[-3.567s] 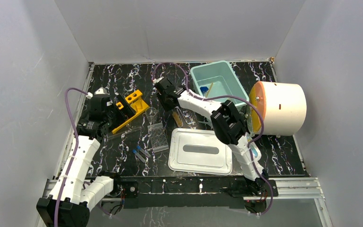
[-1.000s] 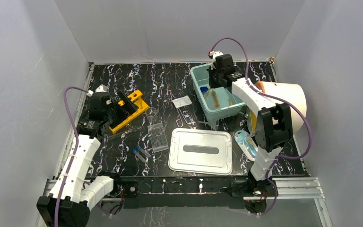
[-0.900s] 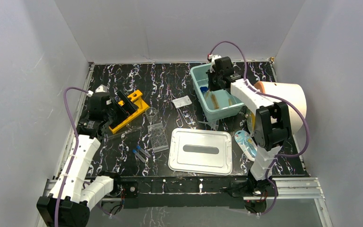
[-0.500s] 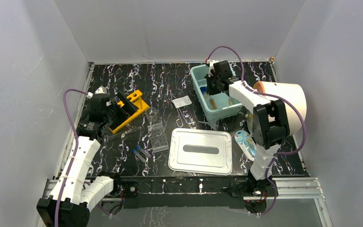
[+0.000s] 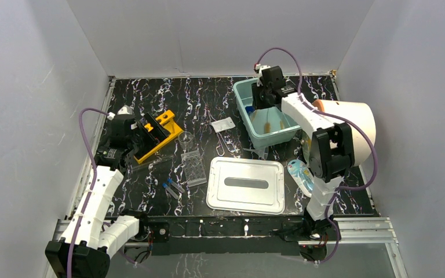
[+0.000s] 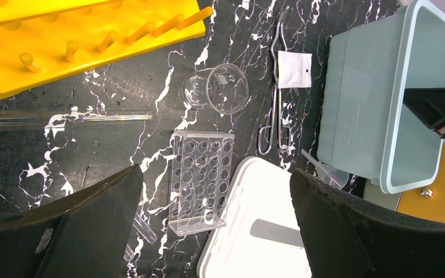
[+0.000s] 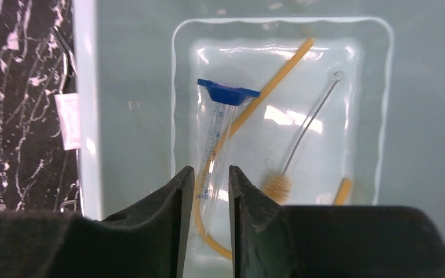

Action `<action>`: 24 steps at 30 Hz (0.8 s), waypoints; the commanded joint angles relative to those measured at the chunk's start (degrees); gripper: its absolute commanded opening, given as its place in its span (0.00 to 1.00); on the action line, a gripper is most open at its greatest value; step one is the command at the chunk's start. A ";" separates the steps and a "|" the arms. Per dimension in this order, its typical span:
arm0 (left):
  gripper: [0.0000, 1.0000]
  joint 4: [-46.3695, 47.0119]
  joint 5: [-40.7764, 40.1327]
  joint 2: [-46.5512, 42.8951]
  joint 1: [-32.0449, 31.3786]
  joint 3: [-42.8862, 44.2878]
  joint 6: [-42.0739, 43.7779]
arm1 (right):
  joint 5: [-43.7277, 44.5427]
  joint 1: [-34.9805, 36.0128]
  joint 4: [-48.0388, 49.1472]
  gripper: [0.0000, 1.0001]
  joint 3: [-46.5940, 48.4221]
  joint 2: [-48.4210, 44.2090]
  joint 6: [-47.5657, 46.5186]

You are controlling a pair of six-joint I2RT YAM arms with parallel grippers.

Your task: Organize the chemistry lab equipment

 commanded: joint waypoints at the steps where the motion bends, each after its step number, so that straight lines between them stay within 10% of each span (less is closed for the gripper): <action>1: 0.98 0.61 -0.88 -0.94 -0.19 0.71 0.86 | 4.34 0.89 -3.39 0.39 6.36 -6.26 1.29; 24: 0.98 -1.99 -5.52 -2.30 -0.19 -1.48 -0.14 | 25.31 25.75 -13.96 0.87 23.94 10.85 -8.45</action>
